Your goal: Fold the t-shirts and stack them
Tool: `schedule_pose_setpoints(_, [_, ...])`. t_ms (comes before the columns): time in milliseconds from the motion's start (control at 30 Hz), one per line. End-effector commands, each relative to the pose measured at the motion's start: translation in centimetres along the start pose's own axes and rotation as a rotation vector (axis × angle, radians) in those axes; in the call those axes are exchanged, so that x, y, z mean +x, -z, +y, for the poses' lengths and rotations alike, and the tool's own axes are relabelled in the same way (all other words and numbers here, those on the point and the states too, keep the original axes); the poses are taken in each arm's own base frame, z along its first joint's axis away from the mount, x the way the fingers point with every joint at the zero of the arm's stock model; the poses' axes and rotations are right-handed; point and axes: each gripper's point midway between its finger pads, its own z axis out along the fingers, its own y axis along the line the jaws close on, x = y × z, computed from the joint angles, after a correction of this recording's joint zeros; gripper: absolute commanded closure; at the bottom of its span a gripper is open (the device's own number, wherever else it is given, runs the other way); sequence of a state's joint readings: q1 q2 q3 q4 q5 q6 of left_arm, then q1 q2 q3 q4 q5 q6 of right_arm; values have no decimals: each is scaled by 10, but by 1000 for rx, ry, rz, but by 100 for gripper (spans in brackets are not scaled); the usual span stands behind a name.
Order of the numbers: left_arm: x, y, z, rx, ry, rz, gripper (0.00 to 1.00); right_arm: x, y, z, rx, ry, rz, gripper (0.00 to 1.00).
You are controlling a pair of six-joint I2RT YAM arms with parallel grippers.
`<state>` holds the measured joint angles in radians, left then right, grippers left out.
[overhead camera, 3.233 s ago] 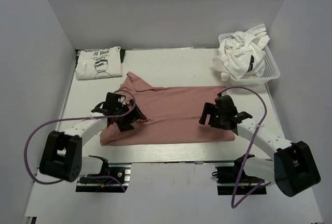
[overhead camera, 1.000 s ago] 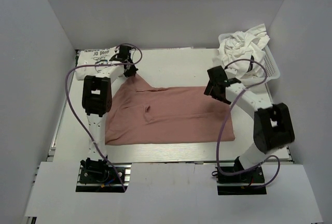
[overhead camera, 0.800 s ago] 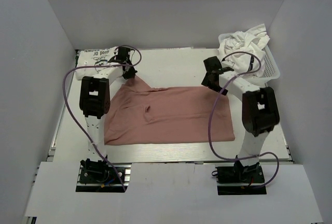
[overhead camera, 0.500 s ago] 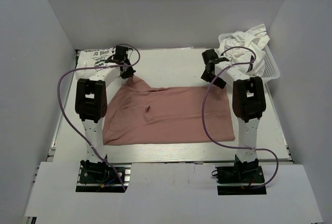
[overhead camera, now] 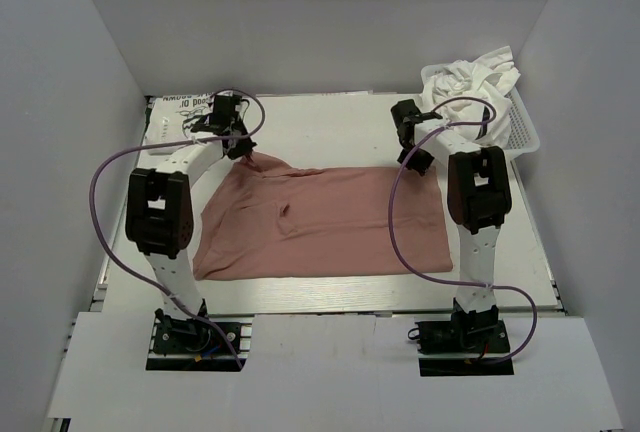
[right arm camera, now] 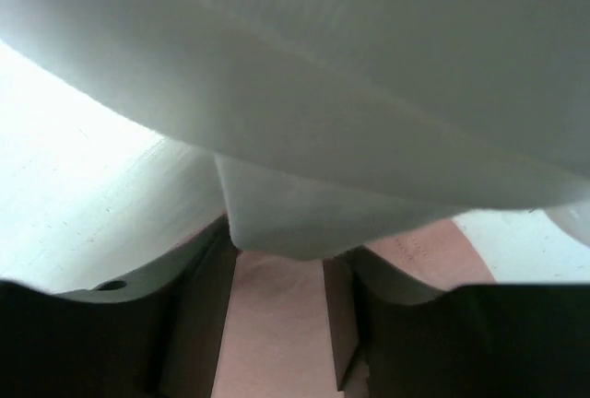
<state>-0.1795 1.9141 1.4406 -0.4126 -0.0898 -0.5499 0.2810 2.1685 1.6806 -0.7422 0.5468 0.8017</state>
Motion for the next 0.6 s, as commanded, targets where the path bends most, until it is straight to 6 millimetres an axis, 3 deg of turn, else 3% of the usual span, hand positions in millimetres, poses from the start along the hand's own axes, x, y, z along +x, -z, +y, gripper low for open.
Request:
schedule_pose_setpoints(0, [-10, 31, -7, 38, 10, -52, 100, 5, -5, -7, 33, -12, 10, 60])
schedule_pose_setpoints(100, [-2, 41, -2, 26, 19, -34, 100, 2, 4, -8, 21, -21, -2, 71])
schedule_pose_setpoints(233, [14, 57, 7, 24, 28, -12, 100, -4, 17, -12, -8, -19, -47, 100])
schedule_pose_setpoints(300, [19, 65, 7, 42, 43, -7, 100, -13, 25, -12, -47, -37, -92, 100])
schedule_pose_setpoints(400, [28, 81, 13, 39, 72, 0, 100, -8, 31, -20, -49, -12, -111, 100])
schedule_pose_setpoints(500, [28, 102, 15, 51, 104, -17, 100, -22, 52, -19, -122, -9, -196, 100])
schedule_pose_setpoints(567, [36, 108, 20, 51, 115, -16, 100, -20, 61, -25, -145, 34, -215, 100])
